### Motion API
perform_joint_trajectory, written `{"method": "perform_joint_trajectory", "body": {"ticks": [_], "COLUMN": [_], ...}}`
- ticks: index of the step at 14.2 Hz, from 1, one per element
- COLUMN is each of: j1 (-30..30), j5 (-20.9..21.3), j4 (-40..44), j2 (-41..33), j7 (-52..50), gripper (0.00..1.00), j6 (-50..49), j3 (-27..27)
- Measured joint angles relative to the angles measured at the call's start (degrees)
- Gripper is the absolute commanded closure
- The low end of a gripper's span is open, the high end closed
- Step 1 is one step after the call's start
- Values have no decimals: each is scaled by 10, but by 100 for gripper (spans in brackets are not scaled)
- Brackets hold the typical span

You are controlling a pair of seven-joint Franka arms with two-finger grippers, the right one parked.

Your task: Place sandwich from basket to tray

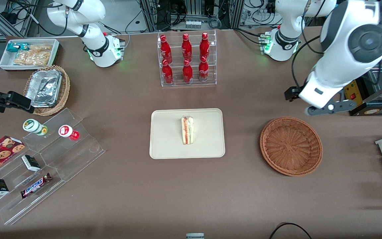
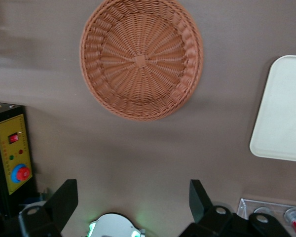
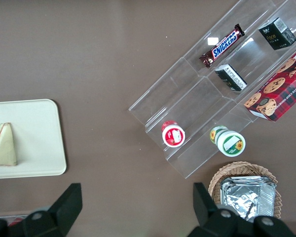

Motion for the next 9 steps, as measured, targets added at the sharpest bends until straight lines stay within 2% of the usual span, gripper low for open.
{"method": "perform_joint_trajectory", "body": {"ticks": [6,9], "j1": [52,62], "j5": [-6,-43], "j4": [-3,10], "j2": [-21,-22], "j7": [64,64], "gripper": [0,0], "j6": [-7,-7], "j3": [0,0]}}
